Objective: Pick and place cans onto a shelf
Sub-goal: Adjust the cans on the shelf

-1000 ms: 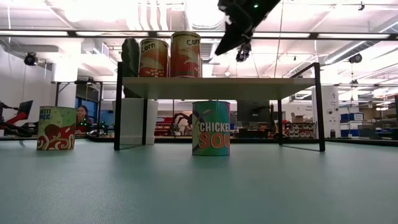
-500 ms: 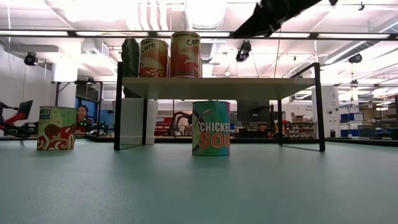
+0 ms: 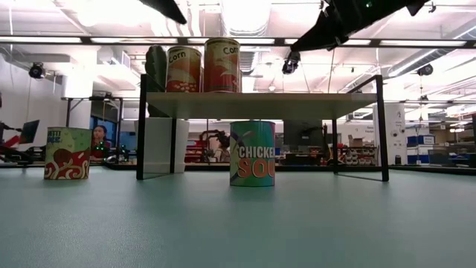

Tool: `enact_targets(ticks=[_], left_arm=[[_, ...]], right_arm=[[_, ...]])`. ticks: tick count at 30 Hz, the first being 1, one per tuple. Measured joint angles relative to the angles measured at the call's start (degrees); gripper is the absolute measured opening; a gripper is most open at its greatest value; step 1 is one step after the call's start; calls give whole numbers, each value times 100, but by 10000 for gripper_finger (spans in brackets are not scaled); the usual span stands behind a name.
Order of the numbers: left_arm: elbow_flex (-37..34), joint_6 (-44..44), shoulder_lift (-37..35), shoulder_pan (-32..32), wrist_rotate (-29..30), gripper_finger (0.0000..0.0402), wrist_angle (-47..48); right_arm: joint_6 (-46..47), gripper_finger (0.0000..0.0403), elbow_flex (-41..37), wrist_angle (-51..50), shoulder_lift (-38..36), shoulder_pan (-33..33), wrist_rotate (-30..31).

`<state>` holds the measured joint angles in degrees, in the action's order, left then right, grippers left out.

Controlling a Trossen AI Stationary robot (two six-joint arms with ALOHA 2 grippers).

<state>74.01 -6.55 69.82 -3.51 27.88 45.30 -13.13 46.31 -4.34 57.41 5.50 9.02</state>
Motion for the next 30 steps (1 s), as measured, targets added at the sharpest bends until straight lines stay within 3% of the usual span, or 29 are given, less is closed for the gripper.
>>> enact_targets(ticks=[17,30], left_arm=[[15,-42,344,720,-2,0,283],[-217,-11,405,758,-1,0,67]], right_arm=[[-60,9,-1,31,-2,2,0],[-55,9,-5,31,-2,2,0]])
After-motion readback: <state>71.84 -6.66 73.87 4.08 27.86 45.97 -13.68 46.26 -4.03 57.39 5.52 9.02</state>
